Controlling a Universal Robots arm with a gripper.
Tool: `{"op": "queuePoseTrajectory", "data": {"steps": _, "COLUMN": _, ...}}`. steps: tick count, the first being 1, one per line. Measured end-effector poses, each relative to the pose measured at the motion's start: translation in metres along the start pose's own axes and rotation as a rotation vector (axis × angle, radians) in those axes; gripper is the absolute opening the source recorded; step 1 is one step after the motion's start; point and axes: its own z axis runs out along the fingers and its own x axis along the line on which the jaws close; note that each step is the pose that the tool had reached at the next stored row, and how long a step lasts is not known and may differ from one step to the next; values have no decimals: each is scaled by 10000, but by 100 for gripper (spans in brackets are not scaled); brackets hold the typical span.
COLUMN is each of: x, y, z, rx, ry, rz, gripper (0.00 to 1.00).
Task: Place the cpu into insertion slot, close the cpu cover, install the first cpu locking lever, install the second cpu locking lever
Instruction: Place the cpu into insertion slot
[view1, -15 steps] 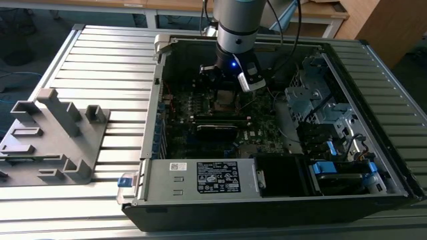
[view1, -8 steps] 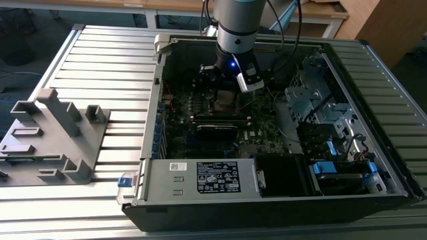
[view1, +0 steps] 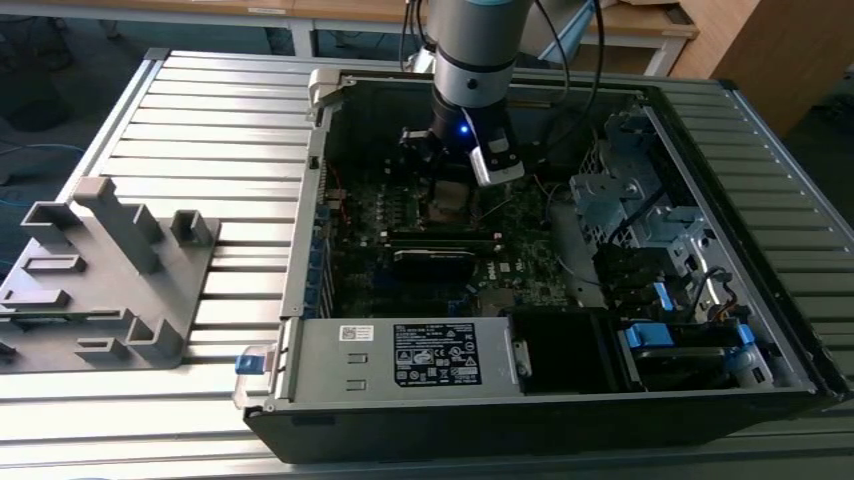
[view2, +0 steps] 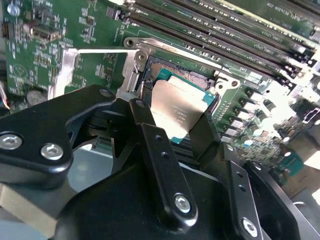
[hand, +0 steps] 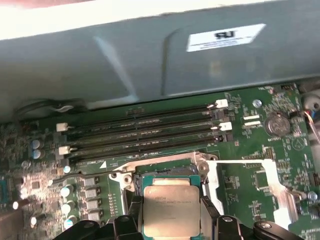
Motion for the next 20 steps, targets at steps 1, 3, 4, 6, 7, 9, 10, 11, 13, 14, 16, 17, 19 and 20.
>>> {"op": "queuePoseTrajectory", "data": {"steps": 1, "x": 0, "y": 0, "z": 0, "rx": 1, "ry": -4, "rz": 67, "gripper": 54}}
{"op": "queuePoseTrajectory", "data": {"steps": 3, "x": 0, "y": 0, "z": 0, "rx": 1, "ry": -5, "rz": 70, "gripper": 54}}
{"op": "queuePoseTrajectory", "data": {"steps": 4, "x": 0, "y": 0, "z": 1, "rx": -1, "ry": -6, "rz": 71, "gripper": 54}}
{"op": "queuePoseTrajectory", "data": {"steps": 6, "x": 0, "y": 0, "z": 1, "rx": 0, "ry": -6, "rz": 73, "gripper": 54}}
{"op": "queuePoseTrajectory", "data": {"steps": 7, "x": 0, "y": 0, "z": 1, "rx": -1, "ry": -9, "rz": 99, "gripper": 54}}
{"op": "queuePoseTrajectory", "data": {"steps": 9, "x": 0, "y": 0, "z": 4, "rx": -2, "ry": -29, "rz": 362, "gripper": 54}}
{"op": "queuePoseTrajectory", "data": {"steps": 10, "x": 0, "y": 0, "z": 4, "rx": 0, "ry": -40, "rz": 509, "gripper": 54}}
{"op": "queuePoseTrajectory", "data": {"steps": 11, "x": 0, "y": 0, "z": 4, "rx": 0, "ry": -42, "rz": 552, "gripper": 54}}
{"op": "queuePoseTrajectory", "data": {"steps": 13, "x": 0, "y": 0, "z": 4, "rx": 0, "ry": -43, "rz": 553, "gripper": 54}}
{"op": "queuePoseTrajectory", "data": {"steps": 14, "x": 0, "y": 0, "z": 4, "rx": -1, "ry": -44, "rz": 558, "gripper": 54}}
{"op": "queuePoseTrajectory", "data": {"steps": 16, "x": 0, "y": 0, "z": 6, "rx": -1, "ry": -56, "rz": 710, "gripper": 54}}
{"op": "queuePoseTrajectory", "data": {"steps": 17, "x": 0, "y": 0, "z": 7, "rx": -1, "ry": -68, "rz": 864, "gripper": 54}}
{"op": "queuePoseTrajectory", "data": {"steps": 19, "x": 0, "y": 0, "z": 7, "rx": 0, "ry": -78, "rz": 1006, "gripper": 54}}
{"op": "queuePoseTrajectory", "data": {"steps": 20, "x": 0, "y": 0, "z": 7, "rx": 0, "ry": -79, "rz": 1006, "gripper": 54}}
